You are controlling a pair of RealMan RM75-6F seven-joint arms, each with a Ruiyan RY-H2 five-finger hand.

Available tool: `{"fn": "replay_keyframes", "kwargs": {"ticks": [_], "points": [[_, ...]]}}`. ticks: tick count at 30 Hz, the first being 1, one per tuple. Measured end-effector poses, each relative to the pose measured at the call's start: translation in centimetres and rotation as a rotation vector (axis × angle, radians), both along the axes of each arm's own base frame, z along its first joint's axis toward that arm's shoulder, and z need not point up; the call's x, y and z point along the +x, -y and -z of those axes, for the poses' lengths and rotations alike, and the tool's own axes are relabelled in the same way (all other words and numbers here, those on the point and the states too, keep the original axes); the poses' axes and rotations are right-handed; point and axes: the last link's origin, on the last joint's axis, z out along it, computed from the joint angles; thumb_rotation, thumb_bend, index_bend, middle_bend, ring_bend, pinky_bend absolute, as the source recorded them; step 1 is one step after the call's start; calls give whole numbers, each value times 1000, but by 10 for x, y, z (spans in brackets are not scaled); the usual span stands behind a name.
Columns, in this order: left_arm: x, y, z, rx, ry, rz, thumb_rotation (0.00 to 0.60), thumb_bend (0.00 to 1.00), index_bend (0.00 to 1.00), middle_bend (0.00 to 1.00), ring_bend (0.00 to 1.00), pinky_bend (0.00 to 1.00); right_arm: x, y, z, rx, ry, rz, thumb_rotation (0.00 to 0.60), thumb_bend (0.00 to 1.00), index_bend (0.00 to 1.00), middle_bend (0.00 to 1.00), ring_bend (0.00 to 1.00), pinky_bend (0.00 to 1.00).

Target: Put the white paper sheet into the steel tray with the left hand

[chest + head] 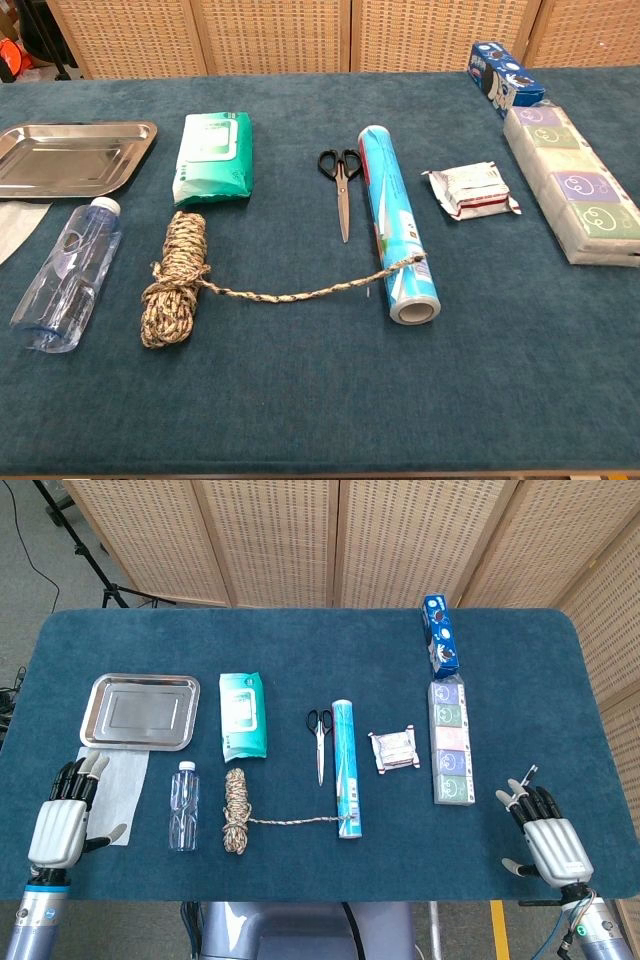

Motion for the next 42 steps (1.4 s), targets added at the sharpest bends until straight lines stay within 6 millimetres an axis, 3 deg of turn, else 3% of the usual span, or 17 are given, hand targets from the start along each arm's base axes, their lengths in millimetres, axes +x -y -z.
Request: {"fn": "replay_keyframes", "kwargs": {"ticks": [42], "points": [[1,0,1,-11,-3,0,586,121,0,0,0,0,-1,0,-5,-14,9,8,600,0,112,0,0,0]]}}
